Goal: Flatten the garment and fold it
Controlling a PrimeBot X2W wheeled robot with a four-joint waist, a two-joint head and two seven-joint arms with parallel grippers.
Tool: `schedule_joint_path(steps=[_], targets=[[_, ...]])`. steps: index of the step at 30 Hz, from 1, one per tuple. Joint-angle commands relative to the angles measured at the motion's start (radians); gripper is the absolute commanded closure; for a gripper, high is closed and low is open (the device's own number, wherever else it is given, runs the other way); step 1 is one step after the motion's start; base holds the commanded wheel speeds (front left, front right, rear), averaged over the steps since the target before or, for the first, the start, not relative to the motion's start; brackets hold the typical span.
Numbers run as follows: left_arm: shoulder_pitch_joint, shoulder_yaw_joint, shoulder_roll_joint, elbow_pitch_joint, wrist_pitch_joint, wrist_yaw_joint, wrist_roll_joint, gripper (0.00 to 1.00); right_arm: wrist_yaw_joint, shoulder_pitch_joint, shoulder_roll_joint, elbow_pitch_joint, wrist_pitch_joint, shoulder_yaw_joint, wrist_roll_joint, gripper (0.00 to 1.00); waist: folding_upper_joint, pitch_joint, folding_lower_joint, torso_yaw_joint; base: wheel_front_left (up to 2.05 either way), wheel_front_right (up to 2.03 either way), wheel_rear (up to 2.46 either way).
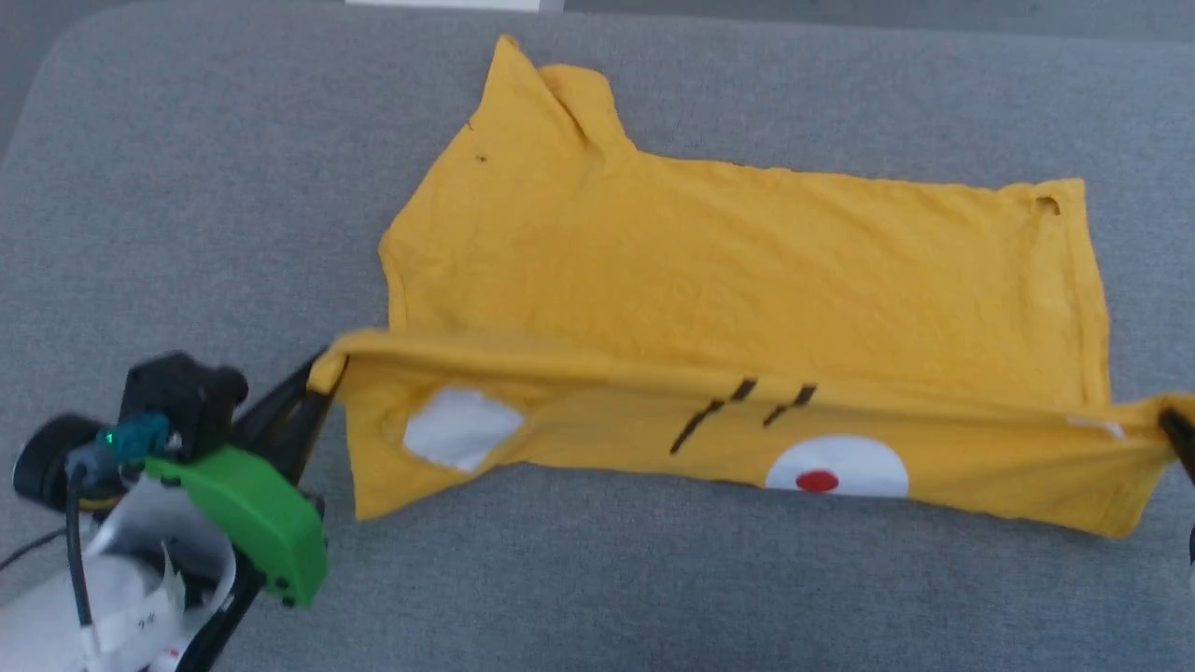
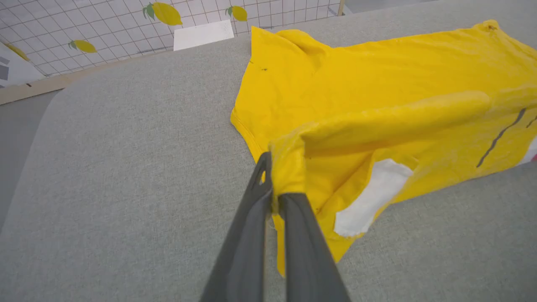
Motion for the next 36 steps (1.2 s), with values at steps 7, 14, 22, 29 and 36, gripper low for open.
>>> schedule_joint_path(steps=[7,14,22,29,36], targets=[[-0.146,0.004,-0.118,0.148,-0.03,-0.064,0.05,1.0,-0.002,-0.149,-0.049,0.084,-0.027,0.049,-0.011,1.0,0.0,0.176,0.0001,-0.009,0.0,0.0,0.0],[-0.195,-0.031,-0.206,0.317,-0.03,-0.114,0.052,0.97,-0.002,-0.231,-0.068,0.197,-0.055,0.113,-0.011,1.0,0.0,0.223,0.0001,-0.005,0.0,0.0,0.0],[-0.214,-0.045,-0.276,0.426,-0.038,-0.15,0.026,0.19,-0.002,-0.244,-0.08,0.269,-0.045,0.141,0.004,0.0,0.0,0.186,0.0001,0.005,0.0,0.0,0.0],[-0.157,-0.021,-0.291,0.447,-0.088,-0.136,-0.017,0.0,-0.002,-0.203,-0.082,0.245,-0.017,0.129,0.03,0.0,0.0,0.075,0.0001,-0.001,0.0,0.0,0.0],[-0.045,0.043,-0.274,0.366,-0.205,-0.045,-0.039,0.0,-0.002,-0.12,-0.014,0.148,-0.065,0.035,0.019,0.0,0.0,-0.025,0.0001,0.002,0.0,0.0,0.0]])
